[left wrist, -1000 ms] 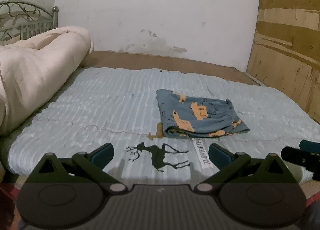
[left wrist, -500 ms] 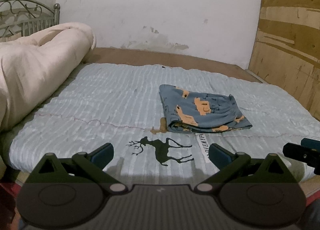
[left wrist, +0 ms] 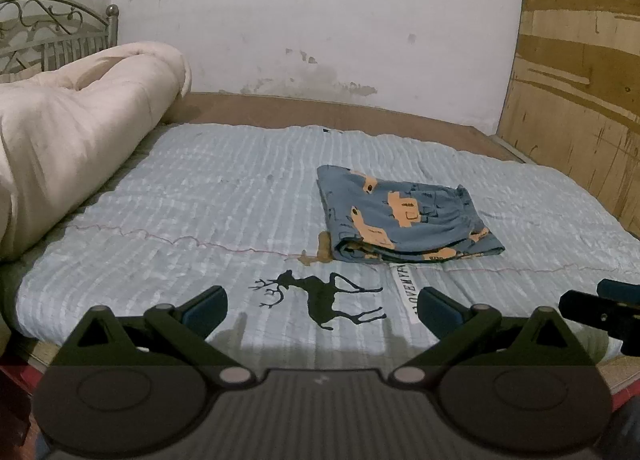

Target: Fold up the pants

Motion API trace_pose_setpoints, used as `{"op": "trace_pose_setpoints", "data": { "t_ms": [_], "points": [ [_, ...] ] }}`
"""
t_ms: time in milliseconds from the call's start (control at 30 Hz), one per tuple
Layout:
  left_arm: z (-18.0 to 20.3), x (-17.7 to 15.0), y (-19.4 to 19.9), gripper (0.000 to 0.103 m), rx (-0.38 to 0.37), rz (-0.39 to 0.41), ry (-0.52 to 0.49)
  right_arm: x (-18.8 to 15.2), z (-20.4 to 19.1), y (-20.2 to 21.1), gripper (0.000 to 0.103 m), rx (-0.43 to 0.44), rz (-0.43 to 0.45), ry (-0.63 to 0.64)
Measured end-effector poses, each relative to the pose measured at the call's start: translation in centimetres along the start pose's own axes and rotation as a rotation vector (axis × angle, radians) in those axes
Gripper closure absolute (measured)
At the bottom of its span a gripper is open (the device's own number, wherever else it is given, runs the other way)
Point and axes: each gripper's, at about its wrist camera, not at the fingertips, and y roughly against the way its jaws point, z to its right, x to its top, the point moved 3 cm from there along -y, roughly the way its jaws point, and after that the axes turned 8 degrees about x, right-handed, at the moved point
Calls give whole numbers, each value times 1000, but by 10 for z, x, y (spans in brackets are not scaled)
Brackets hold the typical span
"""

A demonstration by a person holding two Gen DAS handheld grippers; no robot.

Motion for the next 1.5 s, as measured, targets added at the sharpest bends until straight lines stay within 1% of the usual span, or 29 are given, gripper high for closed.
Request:
{"op": "trace_pose_setpoints", "data": {
  "t_ms": [467, 667, 767, 1367, 1500],
  "points": [
    [2, -1, -2, 0, 0, -9, -4, -1, 2, -2, 1, 3, -6, -4],
    [2, -1, -1, 0, -16, -4, -4, -2, 3, -3, 1, 4, -9, -8],
    [4, -1, 0, 0, -10, -1, -3, -2, 3, -3, 1, 4, -10, -8],
    [6, 1, -9, 0, -23, -11, -4, -6, 8, -18, 1, 9, -46, -16],
    [5, 0, -12, 0, -16, -15, -6, -6, 10, -21, 1, 12, -53, -17]
  ]
}}
